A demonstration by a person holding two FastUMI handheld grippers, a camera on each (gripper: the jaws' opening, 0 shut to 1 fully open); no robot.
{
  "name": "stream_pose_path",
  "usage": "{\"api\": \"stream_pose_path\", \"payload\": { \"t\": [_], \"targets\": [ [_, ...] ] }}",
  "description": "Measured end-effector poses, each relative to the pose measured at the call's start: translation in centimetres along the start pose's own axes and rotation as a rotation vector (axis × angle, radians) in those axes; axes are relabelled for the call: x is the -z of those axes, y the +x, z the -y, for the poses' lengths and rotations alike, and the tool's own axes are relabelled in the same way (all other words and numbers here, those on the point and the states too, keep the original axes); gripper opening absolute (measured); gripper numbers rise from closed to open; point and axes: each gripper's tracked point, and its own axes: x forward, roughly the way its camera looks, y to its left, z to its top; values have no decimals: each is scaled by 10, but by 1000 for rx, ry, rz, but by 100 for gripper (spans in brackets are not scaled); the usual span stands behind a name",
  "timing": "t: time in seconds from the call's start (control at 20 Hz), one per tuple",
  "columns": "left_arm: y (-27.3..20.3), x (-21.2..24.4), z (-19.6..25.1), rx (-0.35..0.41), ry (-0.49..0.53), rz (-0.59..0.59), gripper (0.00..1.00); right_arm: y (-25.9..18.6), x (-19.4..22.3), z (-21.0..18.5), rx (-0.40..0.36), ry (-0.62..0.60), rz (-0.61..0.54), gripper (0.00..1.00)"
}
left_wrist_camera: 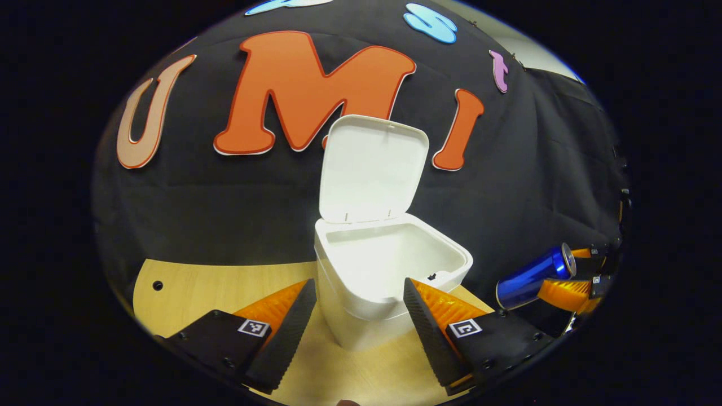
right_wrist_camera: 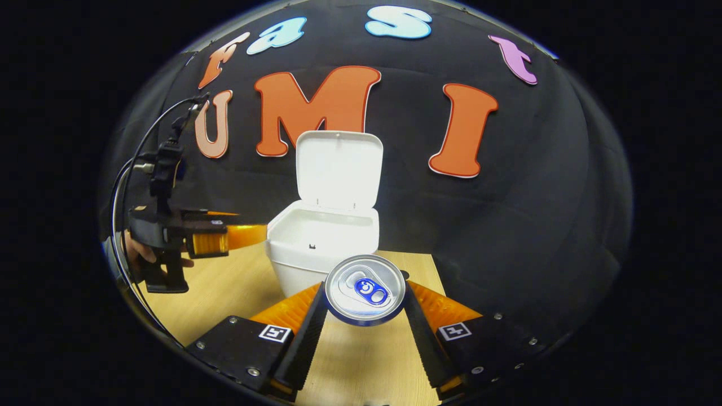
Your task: Press the lid of the desktop garbage bin to open it, pick up the crumpled paper on the desktop and throw it into the bin, then pick up the pop can on the desktop and drop it into the bin, and finally close the garbage bin lid.
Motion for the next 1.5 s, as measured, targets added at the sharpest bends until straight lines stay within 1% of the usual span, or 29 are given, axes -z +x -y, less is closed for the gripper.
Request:
{"api": "stream_pose_path", "payload": {
  "t": [0.15,0.25,0.3,0.4,0.55,0.75,0.85,1.1,1.2,1.35,1.5],
  "targets": [
    [-27,0,-23,-59,33,26,99,10,-14,-11,-27,-15,14,80],
    [-44,1,-39,-86,31,42,99,20,-28,-16,-34,-22,28,80],
    [-52,1,-46,-97,19,45,100,25,-32,-19,-38,-23,31,80],
    [-73,4,-69,-137,-13,61,99,36,-43,-26,-50,-38,42,80],
    [-103,12,-107,-225,-66,77,99,47,-60,-32,-59,-70,72,80],
    [-129,20,-131,-296,-104,87,99,63,-67,-30,-61,-82,77,80],
    [-145,20,-140,-341,-102,109,99,72,-67,-29,-69,-91,72,80],
    [-174,20,-145,-449,-78,153,99,97,-58,-30,-127,-92,44,80],
    [-193,24,-143,-513,-53,155,100,106,-53,-31,-156,-114,37,80],
    [-208,37,-136,-573,-91,152,99,117,-43,-28,-179,-146,23,80],
    [-210,52,-133,-593,-135,128,99,122,-30,-25,-192,-145,-7,80]
  ]
}}
